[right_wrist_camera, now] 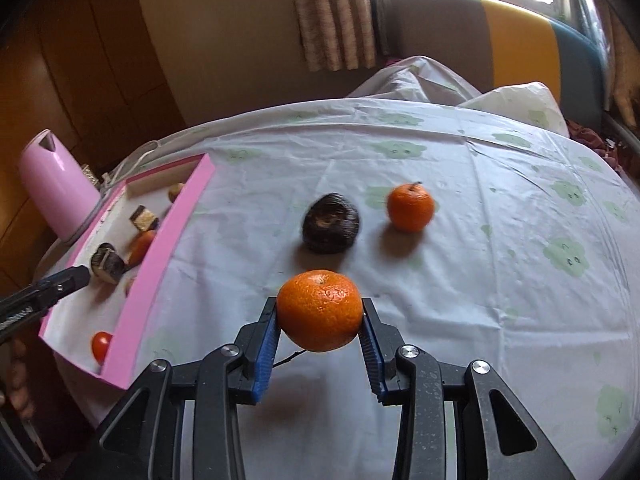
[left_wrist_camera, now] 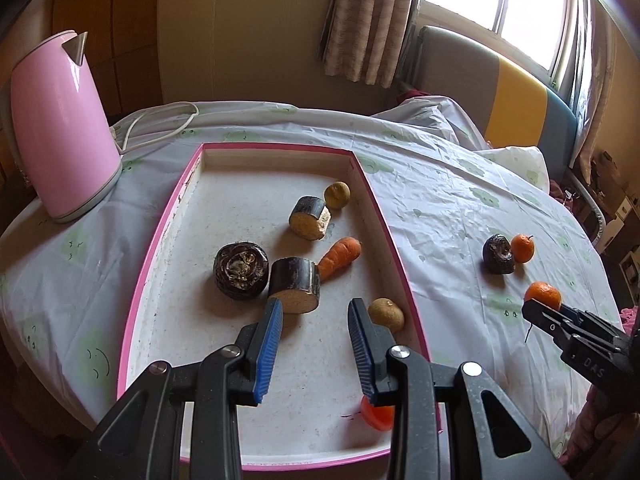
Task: Organize fruits
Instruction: 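Carry the tangerine into the tray and open the right gripper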
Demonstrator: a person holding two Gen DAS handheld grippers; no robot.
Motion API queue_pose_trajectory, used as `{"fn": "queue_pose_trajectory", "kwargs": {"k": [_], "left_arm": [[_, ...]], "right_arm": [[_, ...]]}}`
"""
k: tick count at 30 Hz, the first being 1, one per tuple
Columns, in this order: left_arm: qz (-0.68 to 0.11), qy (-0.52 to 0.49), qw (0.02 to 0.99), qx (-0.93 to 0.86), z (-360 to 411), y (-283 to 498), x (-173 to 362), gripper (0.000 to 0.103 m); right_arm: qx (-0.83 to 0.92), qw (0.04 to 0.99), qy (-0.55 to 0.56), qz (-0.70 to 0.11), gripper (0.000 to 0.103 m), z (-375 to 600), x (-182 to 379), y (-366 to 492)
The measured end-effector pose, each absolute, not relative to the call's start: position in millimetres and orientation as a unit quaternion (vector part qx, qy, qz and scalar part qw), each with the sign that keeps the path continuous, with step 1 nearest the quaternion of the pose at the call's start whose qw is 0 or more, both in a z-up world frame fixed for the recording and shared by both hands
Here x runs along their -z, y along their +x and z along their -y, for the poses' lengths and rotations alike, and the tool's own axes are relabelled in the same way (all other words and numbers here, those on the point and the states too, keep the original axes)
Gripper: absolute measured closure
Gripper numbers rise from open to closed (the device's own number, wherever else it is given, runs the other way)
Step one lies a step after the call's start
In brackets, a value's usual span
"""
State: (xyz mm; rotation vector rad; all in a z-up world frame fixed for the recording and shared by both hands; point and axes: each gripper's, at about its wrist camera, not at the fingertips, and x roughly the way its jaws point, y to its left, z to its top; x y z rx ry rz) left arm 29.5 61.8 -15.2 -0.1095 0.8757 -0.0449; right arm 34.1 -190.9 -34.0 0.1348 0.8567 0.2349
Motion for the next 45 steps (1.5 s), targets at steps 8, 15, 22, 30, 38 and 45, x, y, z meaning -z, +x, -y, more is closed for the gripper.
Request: {"fn": "queue_pose_trajectory", "kwargs": {"k": [8,15,22,30,38,45], "left_arm": [[-0.415,-0.076,0.907,-0.012,-93.4,27.1,13.4,0.069],[-0.413,-0.092,0.905,-0.048,-120.3,24.3,14.7,0.069],[-0.412,-0.094,0.905,-0.051,-125.2,20.8,14.3,0.069],[-0.414,-0.097,0.904,-0.046,-122.2,20.8,15.8,0.069],[-0.411,-0.086,0.907,-0.039,-114.3,19.3,12.5,0.069],[-0.41,-0.08,0.908,-0.031,-107.6,18.4,9.5,0.069]], "right_arm": [[-0.241,0.876,0.037,-0.416,0.064,109.5,8.8,39.8],[-0.296,0.852,0.005,-0.432,0.064,51.4,14.6,45.9],[-0.292,0.848,-0.027,-0.441,0.062,22.4,28.3,59.2],[-0.284,0.853,-0.042,-0.435,0.062,21.8,34.3,57.6],[-0.275,0.859,-0.032,-0.43,0.075,25.6,33.1,63.2],[-0.273,0.862,-0.008,-0.427,0.074,36.3,30.1,55.8]]}}
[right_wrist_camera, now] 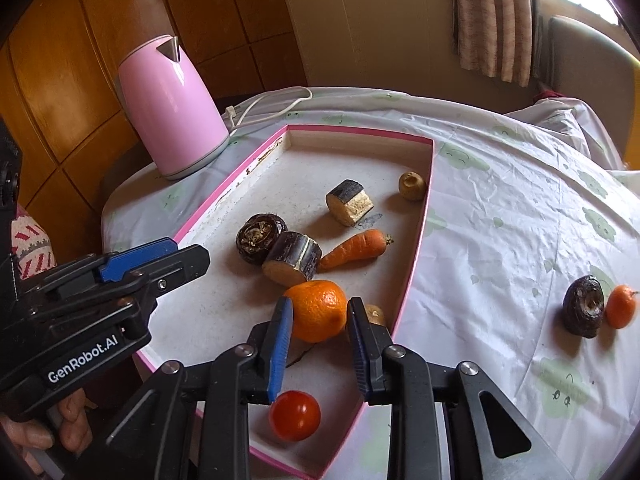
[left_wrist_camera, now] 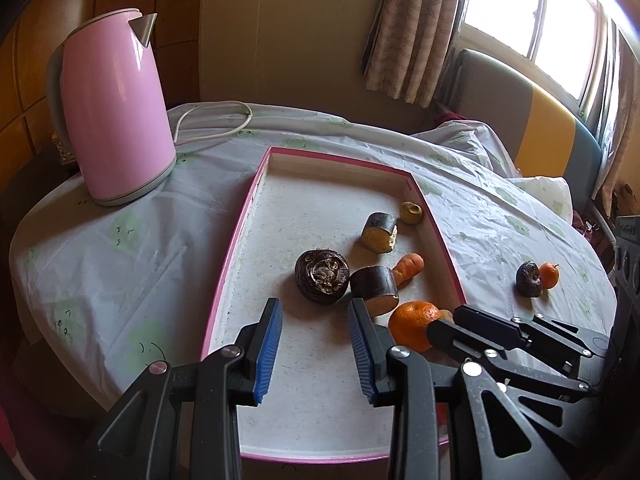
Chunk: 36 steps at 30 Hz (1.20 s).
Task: Organize fruits
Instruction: 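Carry the tangerine into the tray and open the right gripper, then grasp the second tangerine with the right gripper while the left gripper grasps the dark dried fruit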
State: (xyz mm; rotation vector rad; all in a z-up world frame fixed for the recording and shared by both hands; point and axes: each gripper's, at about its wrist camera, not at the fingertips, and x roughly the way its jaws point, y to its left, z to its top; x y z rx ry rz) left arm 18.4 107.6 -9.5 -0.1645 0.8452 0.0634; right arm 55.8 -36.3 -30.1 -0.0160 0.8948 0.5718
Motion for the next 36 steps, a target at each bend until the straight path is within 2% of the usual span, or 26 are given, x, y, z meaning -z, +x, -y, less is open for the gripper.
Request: {"fn": "queue_pose_trajectory", "kwargs": {"k": [11,13,17,19,21,27,36], "left_arm": [[-0.405,-0.068,0.912,-0.011,-92.3,16.0,5.4,0.069],[-0.404,-0.065,0.913,-0.006,-88.9,15.5,4.1,0.069],[-0.404,-0.058,0.913,0.006,-80.3,15.9,3.2,0.069],[-0.405,-0.052,0.913,0.012,-74.7,16.3,3.2,0.069],[-0.406,-0.046,0.913,0.018,-68.3,16.9,3.4,0.069],[-0.406,-0.022,0.912,0.049,-39.7,20.5,1.5,0.069],[-0.426,-0.013,0.899,0.104,2.5,30.7,4.8,0.069]], "right_arm": [[-0.22,0.89,0.012,-0.4,0.072,67.0,15.9,45.6],[-0.206,0.895,0.022,-0.395,0.064,77.6,13.5,43.7],[-0.175,0.903,0.034,-0.391,0.06,102.4,11.6,41.3],[-0.157,0.907,0.042,-0.388,0.048,118.6,12.3,39.7],[-0.135,0.909,0.052,-0.39,0.044,137.8,14.8,38.5],[-0.056,0.912,0.086,-0.398,0.041,199.2,23.8,37.6],[0.0,0.912,0.118,-0.394,0.041,255.4,28.9,51.9]]}}
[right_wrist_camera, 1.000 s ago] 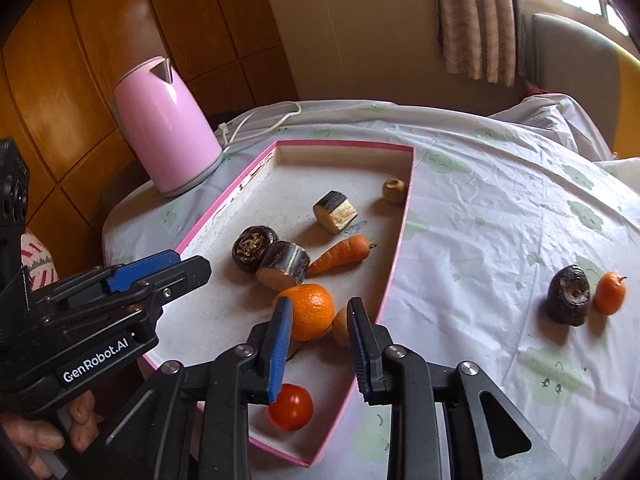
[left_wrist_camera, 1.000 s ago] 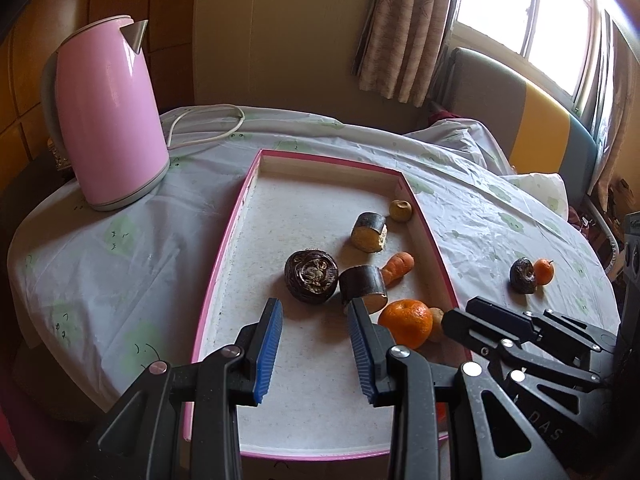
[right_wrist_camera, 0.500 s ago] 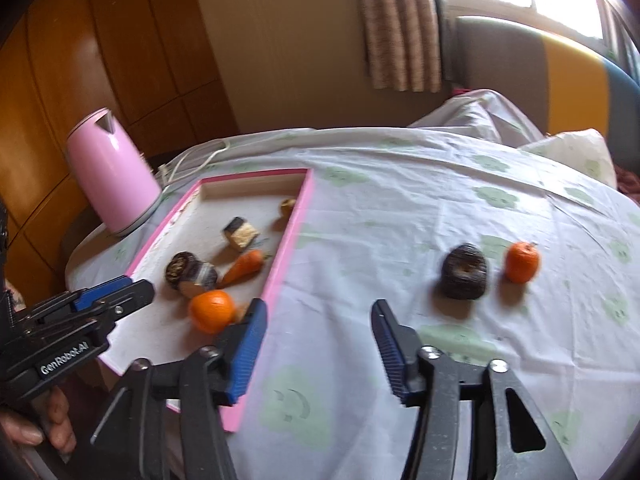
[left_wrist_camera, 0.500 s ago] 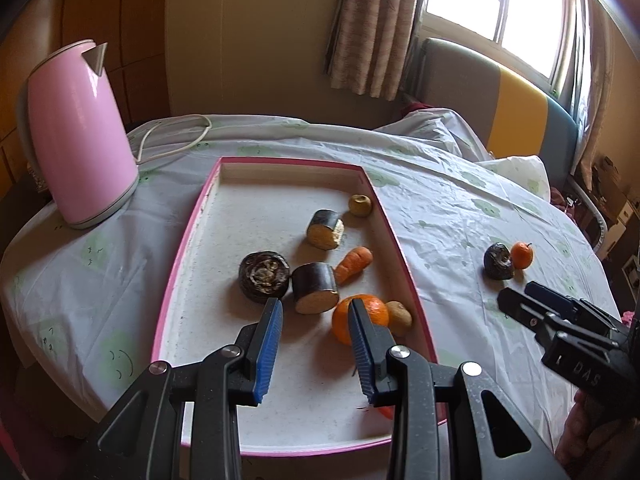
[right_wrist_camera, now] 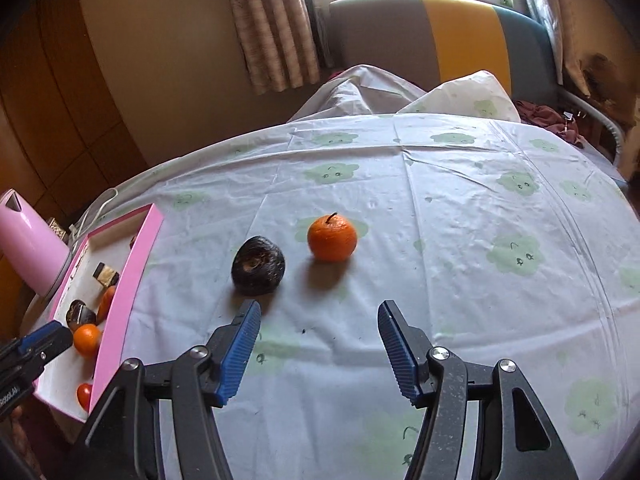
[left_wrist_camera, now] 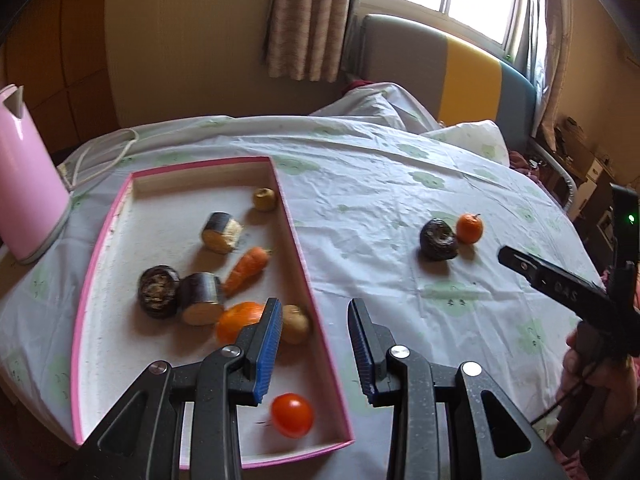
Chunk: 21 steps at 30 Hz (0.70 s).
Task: Organize fruits
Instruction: 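Grasp the second tangerine with the right gripper while the left gripper grasps the dark dried fruit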
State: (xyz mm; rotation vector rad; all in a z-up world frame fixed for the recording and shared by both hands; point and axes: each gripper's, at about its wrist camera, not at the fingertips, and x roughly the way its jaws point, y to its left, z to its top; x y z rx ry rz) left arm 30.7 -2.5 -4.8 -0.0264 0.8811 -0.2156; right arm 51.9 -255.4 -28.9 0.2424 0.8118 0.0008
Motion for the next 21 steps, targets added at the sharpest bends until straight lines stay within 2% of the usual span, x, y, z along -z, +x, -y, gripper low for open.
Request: {"fn": "queue_pose_trajectory", "kwargs": {"k": [14,15,16,19,21], "left_arm": [[-0.441,-0.002,0.884,0.154,39.6,52.4,14.1,0.069],[-0.444,-0.003,0.882,0.159,42.4,55.0,15.1,0.069],[-0.445,-0.004,0.881,0.162,45.3,57.9,15.6,0.069],[-0.448,-0.005,0.876,0.178,56.6,67.5,16.8,0.068],[-0.451,-0.009,0.873,0.187,65.2,75.2,18.2,0.062]], "right_arm": [[-0.01,0.899,0.111,-0.424,0.041,257.6,51.3,125.3],[-0.008,0.899,0.105,-0.426,0.05,256.3,53.0,128.6],[-0.003,0.898,0.098,-0.428,0.065,255.8,54.6,130.7],[-0.004,0.9,0.1,-0.424,0.065,260.2,52.8,127.0],[0.001,0.903,0.107,-0.415,0.065,267.5,48.7,117.4]]}}
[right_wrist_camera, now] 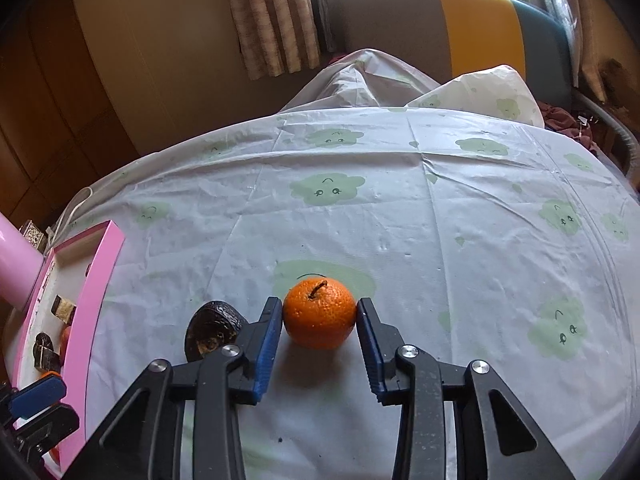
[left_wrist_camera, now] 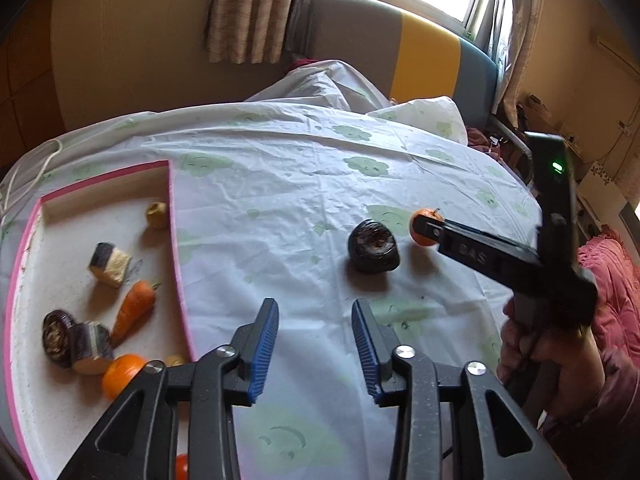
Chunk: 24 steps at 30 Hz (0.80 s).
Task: Organize fruits
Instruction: 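Grasp the second tangerine with the right gripper while the left gripper grasps the dark dried fruit, then carry the dark dried fruit into the tray and open the left gripper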
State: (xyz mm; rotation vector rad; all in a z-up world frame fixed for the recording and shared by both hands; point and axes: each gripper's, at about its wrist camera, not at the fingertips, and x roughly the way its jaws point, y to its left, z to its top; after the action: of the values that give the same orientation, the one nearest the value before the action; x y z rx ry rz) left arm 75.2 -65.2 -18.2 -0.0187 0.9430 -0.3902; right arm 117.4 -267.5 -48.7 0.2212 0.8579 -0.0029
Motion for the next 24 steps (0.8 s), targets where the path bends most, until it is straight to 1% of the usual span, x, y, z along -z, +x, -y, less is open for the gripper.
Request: {"fn": "queue_pose_trajectory", "kwargs": {"k": [7,8,9,10,12,16,19,20,21,24], "left_arm": [[-0.46,-0.007,0.861,0.216,102.9,101.1,26.0,0.059],[-0.461,-0.004,0.86,0.22,108.5,104.4,27.0,0.053],[-0.463,-0.001,0.859,0.221,114.2,107.9,28.5,0.042],[-0.463,0.0,0.858,0.221,119.0,111.1,29.7,0.04],[-0.466,0.006,0.857,0.221,128.2,118.4,34.0,0.04],[-0.486,0.017,0.852,0.194,138.3,135.9,50.5,0.04],[-0.494,0.013,0.848,0.192,141.7,143.6,60.8,0.042],[-0.496,0.015,0.846,0.193,143.5,143.4,64.2,0.053],[-0.492,0.023,0.849,0.19,145.1,141.7,65.4,0.061],[-0.482,0.027,0.853,0.197,141.4,132.3,62.8,0.062]], "right_arm": [[0.041,0.906,0.101,-0.41,0.065,295.4,45.4,83.9],[0.05,0.905,0.096,-0.411,0.065,298.0,46.5,80.9],[0.056,0.905,0.091,-0.411,0.065,300.2,47.8,78.6],[0.059,0.905,0.09,-0.412,0.065,302.9,49.9,77.4],[0.058,0.906,0.095,-0.409,0.065,307.5,53.3,73.7],[0.057,0.91,0.088,-0.401,0.065,305.8,54.1,71.5],[0.055,0.911,0.092,-0.398,0.065,306.5,55.3,70.6],[0.055,0.912,0.092,-0.397,0.065,307.2,55.4,70.2],[0.055,0.912,0.092,-0.396,0.065,306.8,55.6,69.7],[0.055,0.913,0.095,-0.393,0.065,306.6,56.5,68.9]]}}
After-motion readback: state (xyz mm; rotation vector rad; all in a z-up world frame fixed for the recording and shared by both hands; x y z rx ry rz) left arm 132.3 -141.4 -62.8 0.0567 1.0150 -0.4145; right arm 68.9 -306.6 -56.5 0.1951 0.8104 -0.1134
